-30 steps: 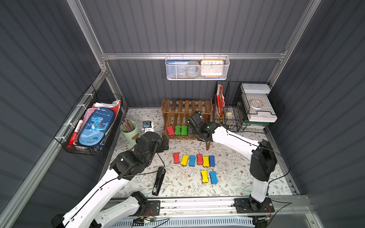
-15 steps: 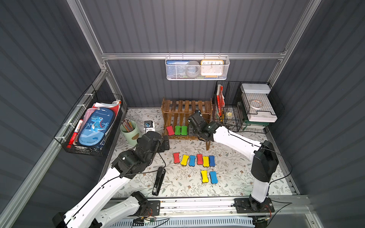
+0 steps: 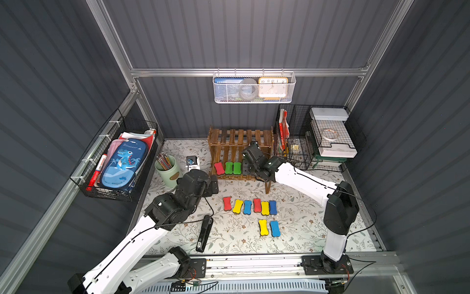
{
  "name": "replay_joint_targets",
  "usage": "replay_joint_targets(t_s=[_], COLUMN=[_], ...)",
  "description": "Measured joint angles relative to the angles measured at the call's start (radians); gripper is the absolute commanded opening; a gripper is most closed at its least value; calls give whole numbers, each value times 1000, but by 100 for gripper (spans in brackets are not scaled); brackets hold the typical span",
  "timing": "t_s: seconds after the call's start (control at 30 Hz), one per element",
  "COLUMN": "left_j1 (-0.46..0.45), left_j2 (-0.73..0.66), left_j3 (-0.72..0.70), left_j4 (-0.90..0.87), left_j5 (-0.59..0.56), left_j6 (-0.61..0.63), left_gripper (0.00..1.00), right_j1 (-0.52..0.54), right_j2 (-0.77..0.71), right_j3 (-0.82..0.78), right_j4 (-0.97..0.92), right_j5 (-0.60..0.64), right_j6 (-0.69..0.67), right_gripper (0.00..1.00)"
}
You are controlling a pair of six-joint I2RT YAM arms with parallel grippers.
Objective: Remove the whiteboard erasers from the shelf
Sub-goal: Pick up the whiteboard eraser from the shelf.
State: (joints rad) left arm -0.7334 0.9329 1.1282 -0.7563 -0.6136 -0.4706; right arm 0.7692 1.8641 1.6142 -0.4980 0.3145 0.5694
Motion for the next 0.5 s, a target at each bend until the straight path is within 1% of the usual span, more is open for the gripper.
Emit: replay_joint_targets(t_s=[0.27, 0.37, 0.5], left_j1=[0, 0, 0], left_j2=[0, -2, -2], left_j3=[-1, -5, -8], left_j4=[0, 0, 0], left_j5=[0, 0, 0], left_j6=[0, 0, 0], left_gripper=[99, 99, 99], right_j1=[-1, -1, -1], right_j2=[18, 23, 23], right_j3=[0, 0, 0], right_j4=[-12, -13, -9], right_j5=[-1, -4, -7], right_j6=[6, 13, 18], right_gripper=[51, 47, 39])
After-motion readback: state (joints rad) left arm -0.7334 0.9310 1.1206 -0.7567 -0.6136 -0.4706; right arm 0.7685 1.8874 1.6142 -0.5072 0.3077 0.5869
